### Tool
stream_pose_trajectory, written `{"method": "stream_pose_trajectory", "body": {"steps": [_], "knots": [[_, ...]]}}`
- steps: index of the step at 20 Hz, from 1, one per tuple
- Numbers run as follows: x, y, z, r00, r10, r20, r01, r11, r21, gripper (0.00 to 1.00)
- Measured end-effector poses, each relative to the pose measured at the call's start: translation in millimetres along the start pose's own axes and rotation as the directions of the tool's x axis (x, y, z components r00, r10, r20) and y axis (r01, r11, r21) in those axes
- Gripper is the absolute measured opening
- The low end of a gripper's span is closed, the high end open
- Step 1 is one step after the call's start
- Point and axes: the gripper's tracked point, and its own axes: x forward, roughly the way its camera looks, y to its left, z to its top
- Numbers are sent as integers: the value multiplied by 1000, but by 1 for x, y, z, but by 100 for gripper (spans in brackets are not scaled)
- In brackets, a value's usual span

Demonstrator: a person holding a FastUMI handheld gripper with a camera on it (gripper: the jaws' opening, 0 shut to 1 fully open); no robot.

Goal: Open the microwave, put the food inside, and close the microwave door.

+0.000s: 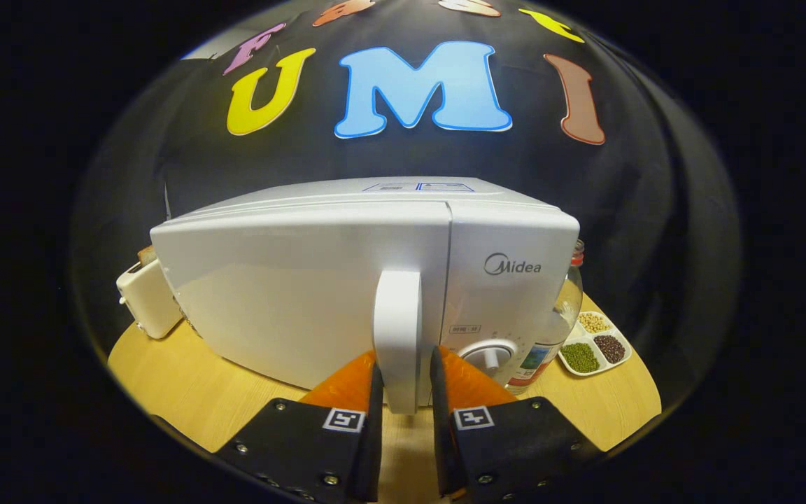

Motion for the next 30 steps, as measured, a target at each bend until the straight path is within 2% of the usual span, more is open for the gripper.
{"method": "stream_pose_trajectory", "body": {"steps": [1, 2, 3, 5, 6, 11, 15, 24, 30], "knots": [[51, 7, -17, 1000, 22, -5, -22, 1000, 13, 20], [16, 5, -2, 1000, 22, 9, -22, 1000, -13, 8], [-2, -1, -1, 999, 32, 9, -32, 999, -30, 8], [1, 10, -4, 998, 56, 12, -55, 998, -35, 8], [1, 8, -1, 999, 48, 15, -47, 997, -59, 4], [-40, 24, -21, 998, 59, 6, -58, 986, -156, 4], [-68, 39, -35, 995, 83, -61, -89, 990, -105, 4], [-128, 88, -67, 987, 93, -135, -108, 989, -106, 4], [-156, 124, -82, 982, 106, -158, -120, 990, -80, 10]]}}
